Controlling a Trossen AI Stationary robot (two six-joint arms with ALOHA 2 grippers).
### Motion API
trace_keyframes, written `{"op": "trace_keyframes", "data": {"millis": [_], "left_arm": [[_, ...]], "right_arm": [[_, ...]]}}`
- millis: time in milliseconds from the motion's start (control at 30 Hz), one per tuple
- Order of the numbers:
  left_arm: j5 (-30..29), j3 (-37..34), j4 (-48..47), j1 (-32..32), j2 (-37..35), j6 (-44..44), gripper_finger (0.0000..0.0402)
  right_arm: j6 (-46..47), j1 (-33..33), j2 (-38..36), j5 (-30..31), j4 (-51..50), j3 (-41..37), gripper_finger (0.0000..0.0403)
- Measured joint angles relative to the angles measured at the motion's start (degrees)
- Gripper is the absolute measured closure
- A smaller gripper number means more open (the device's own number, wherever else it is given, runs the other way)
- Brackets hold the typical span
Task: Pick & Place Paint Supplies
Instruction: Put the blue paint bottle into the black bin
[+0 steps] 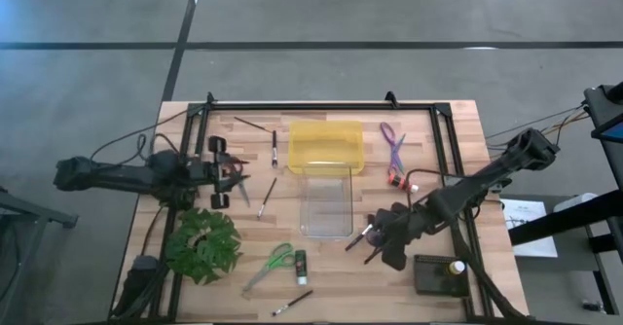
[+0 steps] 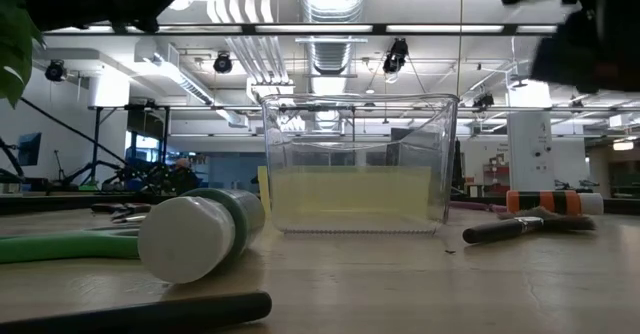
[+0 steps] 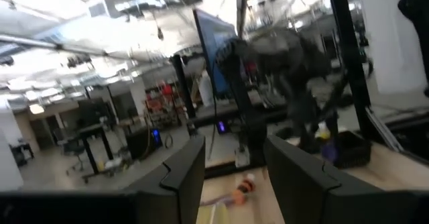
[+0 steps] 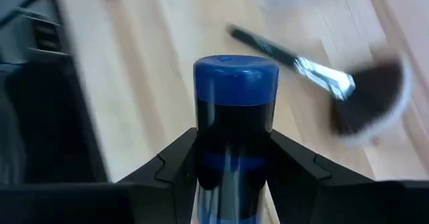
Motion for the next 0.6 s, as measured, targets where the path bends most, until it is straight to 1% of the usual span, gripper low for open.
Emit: {"op": "trace_keyframes", "data": {"millis": [100, 200, 333, 467, 600], "left_arm": [[0.9, 3.2, -0.1, -0.3, 7.3, 2.2, 0.0237], [2.5, 6.5, 0.4, -1.5, 15.6, 7.0, 0.0237], [2.8, 11.9, 2.0, -4.5, 27.2, 13.5, 0.0237], [2.8, 17.6, 7.2, -7.6, 37.6, 18.3, 0.0237], [2.8, 24.0, 8.1, -10.0, 46.8, 20.7, 0.0237]], "right_arm": [[-4.5, -0.6, 0.0, 0.0, -0.2, 4.2, 0.0259], [-9.2, -1.6, 0.2, -0.1, -0.8, 8.1, 0.0259], [-14.2, -3.3, 0.7, -0.3, -5.5, 12.7, 0.0259], [-19.7, -5.8, 2.1, -0.3, -8.8, 15.4, 0.0258], [-25.7, -8.5, 4.0, -2.7, -9.2, 16.7, 0.0258]]}}
